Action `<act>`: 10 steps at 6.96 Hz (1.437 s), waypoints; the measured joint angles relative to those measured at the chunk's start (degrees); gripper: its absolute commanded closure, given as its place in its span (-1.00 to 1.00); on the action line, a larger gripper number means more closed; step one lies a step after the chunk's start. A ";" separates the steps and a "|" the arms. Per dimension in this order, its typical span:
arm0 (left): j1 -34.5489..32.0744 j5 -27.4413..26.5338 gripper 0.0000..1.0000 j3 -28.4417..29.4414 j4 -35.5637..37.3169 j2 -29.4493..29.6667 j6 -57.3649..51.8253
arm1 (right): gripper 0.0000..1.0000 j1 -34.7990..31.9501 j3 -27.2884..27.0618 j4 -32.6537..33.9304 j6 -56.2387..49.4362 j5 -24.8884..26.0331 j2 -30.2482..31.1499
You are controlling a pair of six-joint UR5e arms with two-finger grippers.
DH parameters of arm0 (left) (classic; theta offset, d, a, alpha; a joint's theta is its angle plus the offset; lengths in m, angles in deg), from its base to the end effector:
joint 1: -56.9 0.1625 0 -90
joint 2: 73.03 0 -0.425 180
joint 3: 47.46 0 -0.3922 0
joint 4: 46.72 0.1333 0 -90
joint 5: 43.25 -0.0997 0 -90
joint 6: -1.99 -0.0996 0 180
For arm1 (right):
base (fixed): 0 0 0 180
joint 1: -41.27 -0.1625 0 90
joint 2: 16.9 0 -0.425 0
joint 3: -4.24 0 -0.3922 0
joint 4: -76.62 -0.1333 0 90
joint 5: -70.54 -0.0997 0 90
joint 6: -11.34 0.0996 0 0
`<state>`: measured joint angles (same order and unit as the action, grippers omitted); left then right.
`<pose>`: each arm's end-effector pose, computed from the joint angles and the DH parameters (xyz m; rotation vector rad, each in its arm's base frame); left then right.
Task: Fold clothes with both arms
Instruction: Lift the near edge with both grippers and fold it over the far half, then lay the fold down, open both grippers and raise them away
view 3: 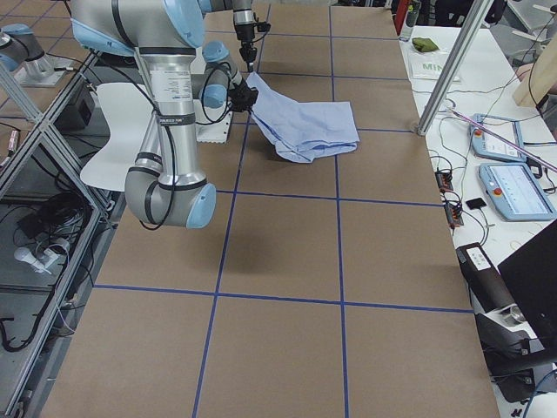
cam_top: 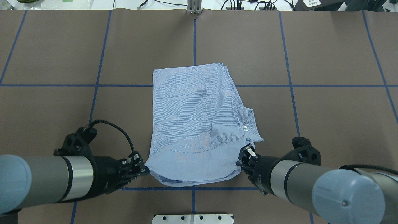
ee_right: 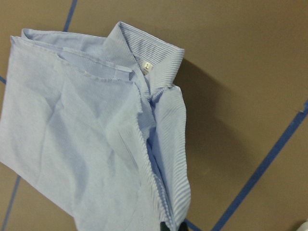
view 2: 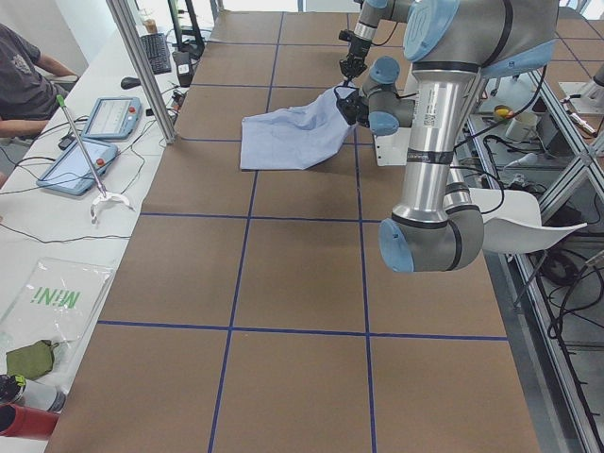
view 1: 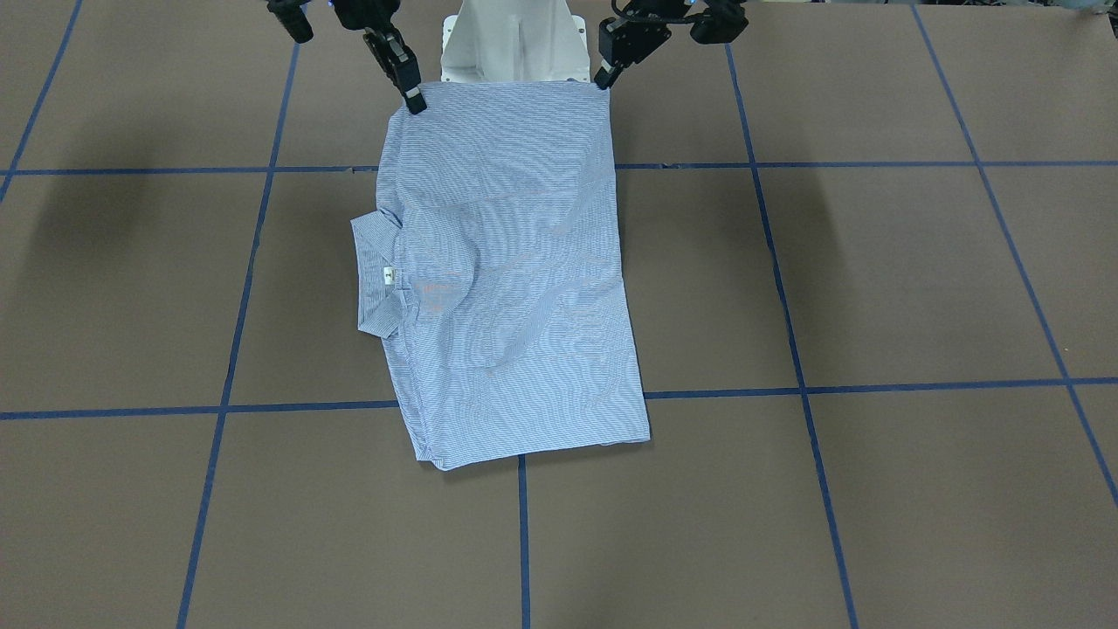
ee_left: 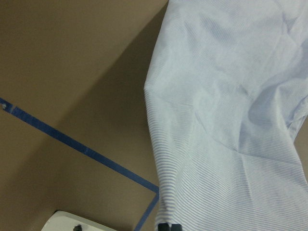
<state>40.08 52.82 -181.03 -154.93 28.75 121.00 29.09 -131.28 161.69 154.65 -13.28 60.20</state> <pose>0.3789 -0.2428 0.1883 -0.2310 1.2899 -0.6170 -0.3933 -0.2322 0.1980 -0.3147 -1.1297 1.0772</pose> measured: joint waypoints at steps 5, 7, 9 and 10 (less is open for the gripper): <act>-16.25 6.58 1.00 14.89 1.02 11.01 -10.02 | 1.00 -22.46 19.66 -0.01 -4.93 -17.66 -15.02; -19.33 6.77 1.00 22.79 0.35 14.54 -14.11 | 1.00 -26.00 29.28 -0.25 -8.98 -19.55 -21.59; -21.46 6.75 1.00 30.54 -3.58 17.15 -15.59 | 1.00 -27.51 39.73 -0.49 -13.65 -20.93 -28.04; -22.20 6.67 1.00 34.94 -6.57 18.44 -15.98 | 0.18 -28.04 44.91 -0.98 -16.27 -21.53 -30.80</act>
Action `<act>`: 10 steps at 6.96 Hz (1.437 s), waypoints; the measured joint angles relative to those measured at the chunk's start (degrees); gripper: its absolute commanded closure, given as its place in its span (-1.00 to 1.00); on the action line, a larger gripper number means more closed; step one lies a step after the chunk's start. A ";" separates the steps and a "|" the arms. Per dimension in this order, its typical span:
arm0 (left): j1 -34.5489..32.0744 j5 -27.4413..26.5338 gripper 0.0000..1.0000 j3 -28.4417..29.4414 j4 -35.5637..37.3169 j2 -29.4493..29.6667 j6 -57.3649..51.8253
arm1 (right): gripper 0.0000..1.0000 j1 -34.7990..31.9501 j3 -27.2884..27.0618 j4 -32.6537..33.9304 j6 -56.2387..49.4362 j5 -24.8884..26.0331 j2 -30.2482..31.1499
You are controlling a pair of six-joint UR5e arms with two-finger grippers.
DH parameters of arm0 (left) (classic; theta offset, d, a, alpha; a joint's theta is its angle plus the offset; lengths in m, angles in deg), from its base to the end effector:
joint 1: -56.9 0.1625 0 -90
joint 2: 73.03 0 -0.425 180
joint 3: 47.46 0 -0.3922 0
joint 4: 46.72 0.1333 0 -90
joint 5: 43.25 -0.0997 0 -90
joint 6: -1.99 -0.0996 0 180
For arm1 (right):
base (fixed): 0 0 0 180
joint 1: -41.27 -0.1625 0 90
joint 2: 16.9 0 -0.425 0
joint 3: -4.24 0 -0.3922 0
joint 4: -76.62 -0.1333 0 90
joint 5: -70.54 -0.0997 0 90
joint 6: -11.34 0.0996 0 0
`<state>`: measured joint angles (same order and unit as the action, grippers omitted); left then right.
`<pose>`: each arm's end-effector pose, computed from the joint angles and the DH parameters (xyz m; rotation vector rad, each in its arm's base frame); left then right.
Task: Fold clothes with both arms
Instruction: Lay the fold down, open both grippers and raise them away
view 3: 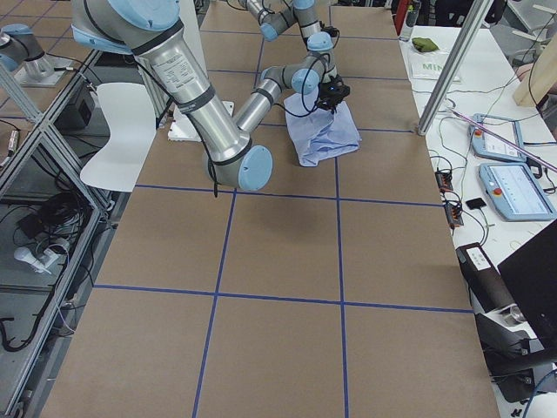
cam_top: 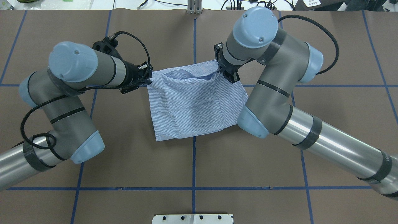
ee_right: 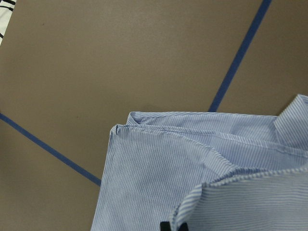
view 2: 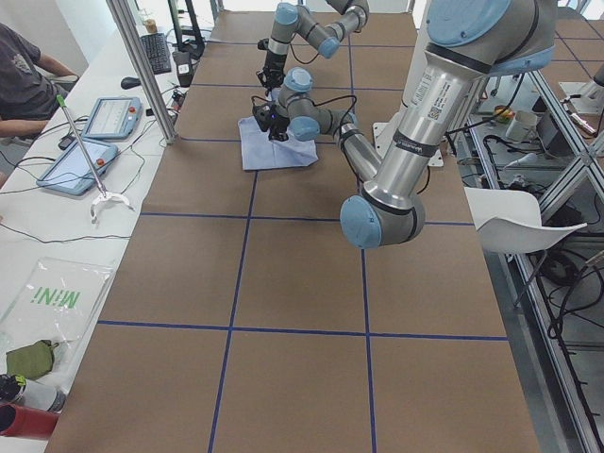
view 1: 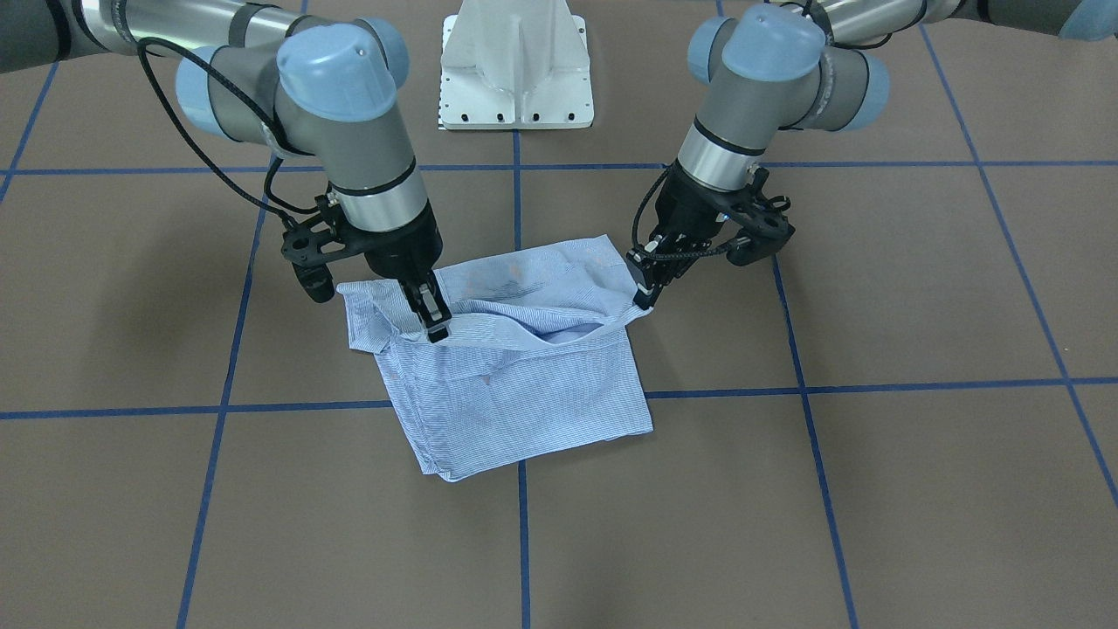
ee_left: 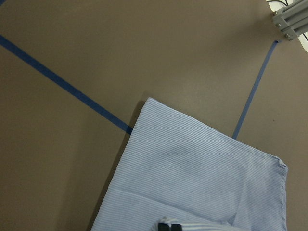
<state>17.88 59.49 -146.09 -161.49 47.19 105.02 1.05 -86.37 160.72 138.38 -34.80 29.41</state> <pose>0.4354 -0.4962 0.2376 0.0559 1.1469 -0.6860 -0.4745 -0.5413 0.1808 -0.2398 -0.9305 1.1336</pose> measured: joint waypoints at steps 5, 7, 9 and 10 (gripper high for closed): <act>-8.75 -0.17 -0.11 22.22 -11.53 8.30 -12.66 | -1.00 -7.22 26.58 -16.80 -10.61 -6.80 -8.77; -10.50 0.49 -0.10 22.70 -12.19 8.42 -15.37 | -1.00 -9.49 26.91 -17.35 -14.41 -9.19 -8.28; -12.90 4.64 -0.10 19.26 -11.83 5.84 -24.10 | -1.00 -13.09 20.86 -17.08 -25.23 -11.93 -1.78; -14.99 7.13 -0.10 16.65 -11.71 3.07 -31.21 | -1.00 -16.11 17.58 -16.76 -32.82 -15.14 2.22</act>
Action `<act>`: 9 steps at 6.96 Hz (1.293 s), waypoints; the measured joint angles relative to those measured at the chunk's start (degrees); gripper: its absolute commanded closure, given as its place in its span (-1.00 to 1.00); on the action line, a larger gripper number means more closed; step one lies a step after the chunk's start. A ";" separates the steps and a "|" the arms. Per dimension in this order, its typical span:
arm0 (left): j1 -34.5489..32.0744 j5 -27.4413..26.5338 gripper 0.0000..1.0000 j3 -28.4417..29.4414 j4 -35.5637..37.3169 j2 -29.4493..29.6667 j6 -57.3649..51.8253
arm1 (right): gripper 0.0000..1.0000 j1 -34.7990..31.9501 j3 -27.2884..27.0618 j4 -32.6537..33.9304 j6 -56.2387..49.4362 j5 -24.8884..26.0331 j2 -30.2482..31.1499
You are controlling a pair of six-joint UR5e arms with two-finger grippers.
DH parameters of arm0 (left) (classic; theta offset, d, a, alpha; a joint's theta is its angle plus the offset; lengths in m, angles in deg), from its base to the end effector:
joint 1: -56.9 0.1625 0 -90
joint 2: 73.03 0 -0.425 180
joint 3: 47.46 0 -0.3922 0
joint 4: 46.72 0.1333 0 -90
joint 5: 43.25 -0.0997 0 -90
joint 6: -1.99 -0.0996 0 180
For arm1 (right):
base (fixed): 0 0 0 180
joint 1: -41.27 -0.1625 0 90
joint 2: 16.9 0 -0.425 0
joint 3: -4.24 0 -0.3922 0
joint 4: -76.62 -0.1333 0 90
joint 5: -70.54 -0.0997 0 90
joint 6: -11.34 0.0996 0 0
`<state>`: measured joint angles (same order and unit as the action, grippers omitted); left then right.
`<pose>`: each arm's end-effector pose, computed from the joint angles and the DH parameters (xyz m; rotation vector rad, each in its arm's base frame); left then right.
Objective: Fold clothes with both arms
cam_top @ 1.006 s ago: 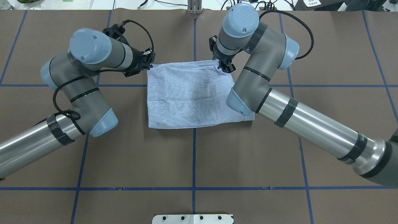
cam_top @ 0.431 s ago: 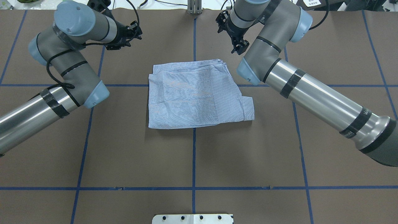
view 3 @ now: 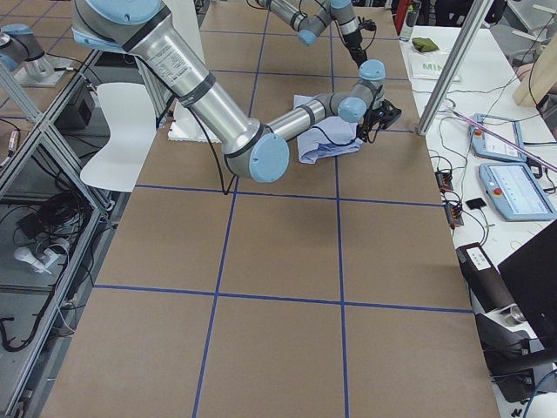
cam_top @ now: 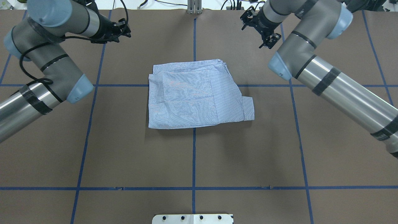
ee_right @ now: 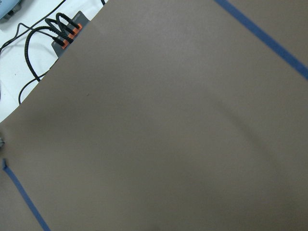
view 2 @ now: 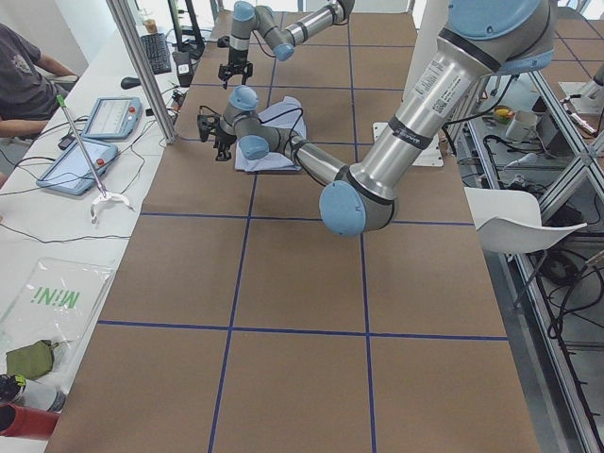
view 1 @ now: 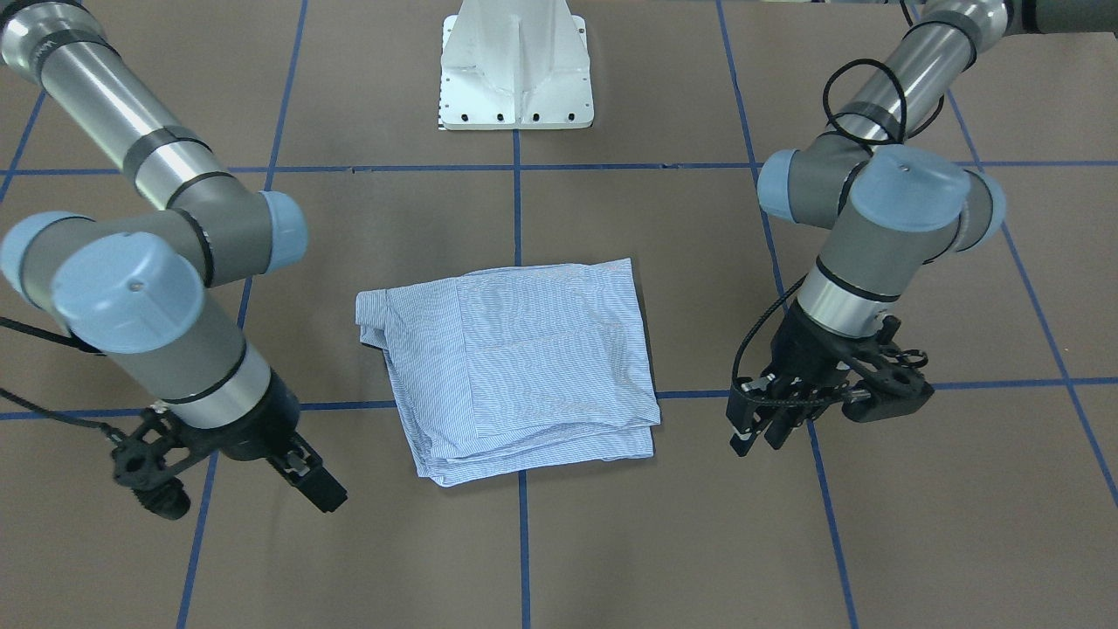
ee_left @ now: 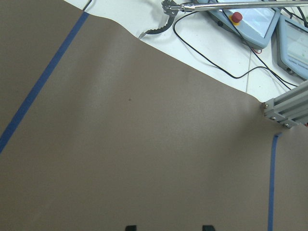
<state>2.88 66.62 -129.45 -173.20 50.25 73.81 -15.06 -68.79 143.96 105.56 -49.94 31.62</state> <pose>0.3411 -0.6391 0.3069 0.3778 1.0510 -0.3729 -0.3575 -0.6860 0.3034 -0.0999 -0.9650 0.7568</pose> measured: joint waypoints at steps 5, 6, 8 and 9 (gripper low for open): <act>-19.95 20.32 -0.10 -5.17 0.04 -16.16 -42.12 | -1.00 -14.26 -23.91 18.66 -45.60 -8.26 22.36; -23.51 21.95 -0.11 -6.31 0.65 -19.66 -48.84 | -1.00 -16.67 -28.06 22.96 -54.22 -9.19 27.24; -33.57 22.59 -0.16 -6.78 5.33 -24.99 -66.88 | -1.00 -22.68 -30.19 25.28 -69.88 -11.73 35.90; -37.85 22.54 -0.39 -6.69 8.23 -26.28 -74.18 | -1.00 -25.63 -30.09 25.44 -76.76 -12.34 39.42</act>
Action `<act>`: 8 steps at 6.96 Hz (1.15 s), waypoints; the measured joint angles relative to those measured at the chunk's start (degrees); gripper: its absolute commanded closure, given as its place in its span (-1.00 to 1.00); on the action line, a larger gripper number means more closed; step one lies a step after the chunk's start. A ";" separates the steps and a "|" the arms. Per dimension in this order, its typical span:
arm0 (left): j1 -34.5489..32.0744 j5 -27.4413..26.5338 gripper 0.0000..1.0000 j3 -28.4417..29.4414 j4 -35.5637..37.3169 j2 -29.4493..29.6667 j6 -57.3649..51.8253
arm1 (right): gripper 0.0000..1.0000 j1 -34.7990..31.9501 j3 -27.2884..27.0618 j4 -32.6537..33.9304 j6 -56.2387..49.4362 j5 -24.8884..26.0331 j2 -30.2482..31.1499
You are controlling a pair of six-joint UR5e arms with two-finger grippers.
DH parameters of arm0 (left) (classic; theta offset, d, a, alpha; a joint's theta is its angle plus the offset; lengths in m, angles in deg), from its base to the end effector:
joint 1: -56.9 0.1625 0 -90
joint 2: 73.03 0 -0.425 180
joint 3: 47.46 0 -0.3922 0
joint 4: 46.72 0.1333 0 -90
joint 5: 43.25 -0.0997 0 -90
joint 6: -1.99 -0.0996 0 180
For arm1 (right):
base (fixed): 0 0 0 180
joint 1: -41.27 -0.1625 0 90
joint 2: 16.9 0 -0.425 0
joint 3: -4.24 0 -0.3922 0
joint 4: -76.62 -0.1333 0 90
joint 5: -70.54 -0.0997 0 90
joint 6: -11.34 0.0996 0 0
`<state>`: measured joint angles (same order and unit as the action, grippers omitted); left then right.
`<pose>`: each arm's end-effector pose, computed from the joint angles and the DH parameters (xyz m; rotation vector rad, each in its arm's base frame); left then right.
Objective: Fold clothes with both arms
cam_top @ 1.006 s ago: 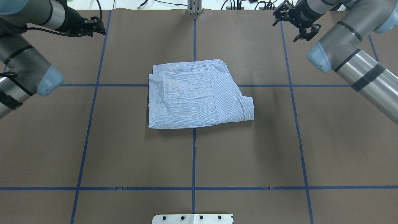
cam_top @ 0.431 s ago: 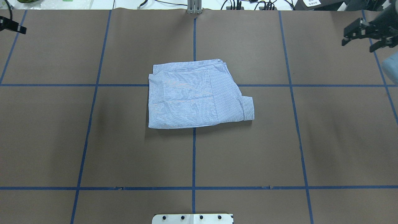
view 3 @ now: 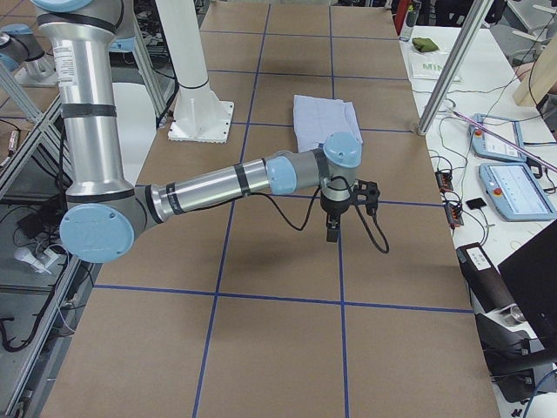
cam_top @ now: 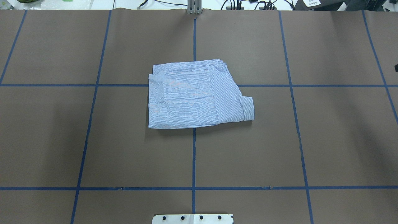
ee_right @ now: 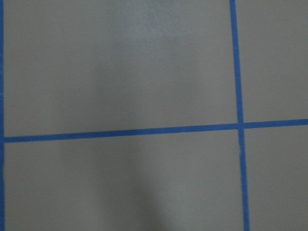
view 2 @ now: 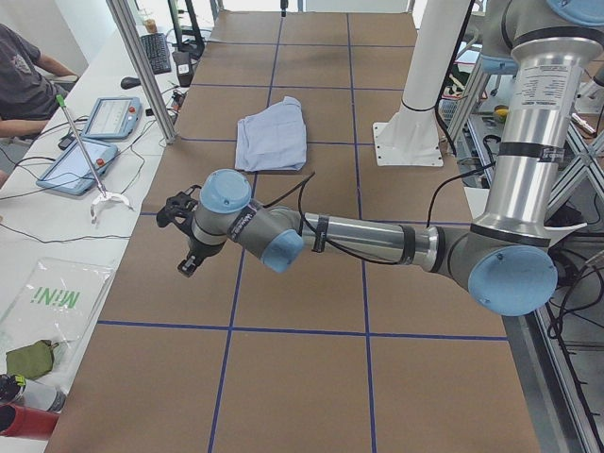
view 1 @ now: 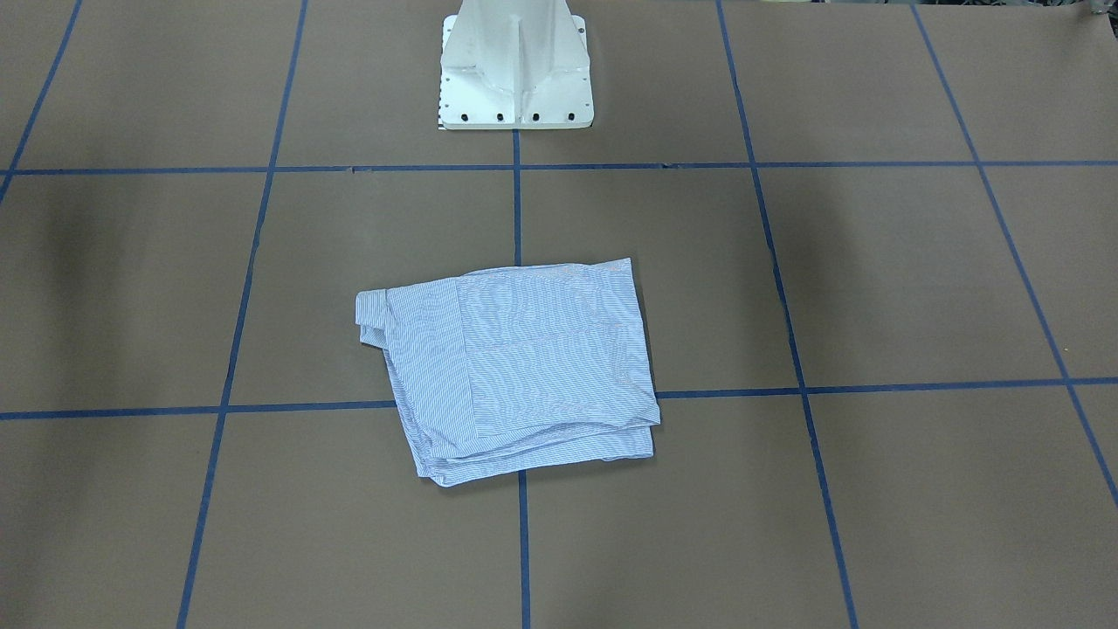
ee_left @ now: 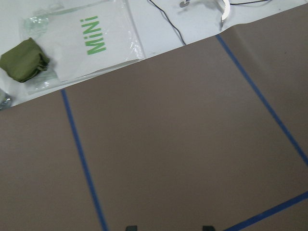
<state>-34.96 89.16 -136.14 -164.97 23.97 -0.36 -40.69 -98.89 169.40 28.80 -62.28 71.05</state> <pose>-0.0845 -0.5634 0.5509 0.5907 0.6969 0.2270 -0.0059 -0.5110 0.5345 0.0369 -0.7715 0.0753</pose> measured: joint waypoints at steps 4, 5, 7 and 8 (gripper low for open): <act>-3.08 -0.41 -0.59 -0.53 8.93 -2.53 -4.58 | -1.00 -5.38 4.19 -2.00 -8.58 -0.70 6.32; -3.00 -0.22 -0.59 -2.19 9.44 -5.51 -4.70 | -1.00 -6.28 5.11 -2.36 -9.00 -0.94 6.90; -2.11 -0.46 -0.59 -8.04 10.87 -10.25 -2.34 | -1.00 -6.83 6.42 -2.96 -9.46 -1.07 8.03; -0.92 -1.09 -0.59 -9.50 11.47 -11.09 0.14 | -1.00 -6.86 7.03 -3.25 -9.33 -1.06 7.98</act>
<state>-35.88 88.06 -145.64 -153.50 12.88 -0.23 -47.55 -91.85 166.15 19.47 -63.34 79.02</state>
